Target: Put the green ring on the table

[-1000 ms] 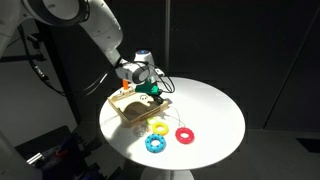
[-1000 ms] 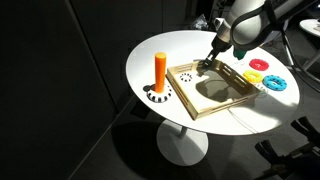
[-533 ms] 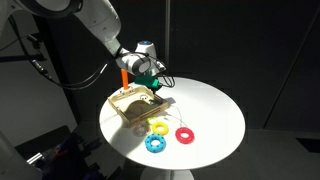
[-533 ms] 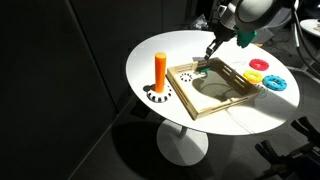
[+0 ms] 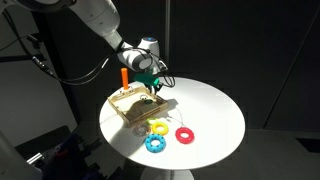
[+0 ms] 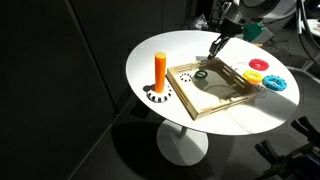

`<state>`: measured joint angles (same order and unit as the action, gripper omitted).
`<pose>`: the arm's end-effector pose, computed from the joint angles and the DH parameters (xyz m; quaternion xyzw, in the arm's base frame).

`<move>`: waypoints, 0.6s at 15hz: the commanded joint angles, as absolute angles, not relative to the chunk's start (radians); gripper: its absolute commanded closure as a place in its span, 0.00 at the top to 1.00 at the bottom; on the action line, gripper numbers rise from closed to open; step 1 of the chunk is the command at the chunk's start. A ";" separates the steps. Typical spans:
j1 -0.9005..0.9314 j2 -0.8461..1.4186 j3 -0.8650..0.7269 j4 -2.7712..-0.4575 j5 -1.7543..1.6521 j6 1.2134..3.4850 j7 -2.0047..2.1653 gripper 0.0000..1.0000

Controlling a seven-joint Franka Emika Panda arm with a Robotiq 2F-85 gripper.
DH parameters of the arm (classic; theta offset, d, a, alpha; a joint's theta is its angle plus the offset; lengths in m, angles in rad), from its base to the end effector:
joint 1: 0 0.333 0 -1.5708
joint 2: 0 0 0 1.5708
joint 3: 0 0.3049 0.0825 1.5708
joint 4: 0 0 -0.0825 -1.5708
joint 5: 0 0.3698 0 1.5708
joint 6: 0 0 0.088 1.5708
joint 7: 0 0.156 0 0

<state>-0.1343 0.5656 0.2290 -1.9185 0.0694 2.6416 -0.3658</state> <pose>0.6354 0.0577 0.1724 -0.9776 -0.1765 -0.0938 0.0663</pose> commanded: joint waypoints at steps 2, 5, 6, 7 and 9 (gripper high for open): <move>-0.155 0.537 0.258 -1.931 0.147 2.529 -0.427 0.75; -0.136 0.547 0.251 -1.920 0.163 2.488 -0.425 0.98; -0.130 0.553 0.247 -1.914 0.162 2.477 -0.422 1.00; -0.124 0.557 0.241 -1.911 0.157 2.469 -0.417 1.00; -0.119 0.569 0.238 -1.901 0.154 2.460 -0.419 1.00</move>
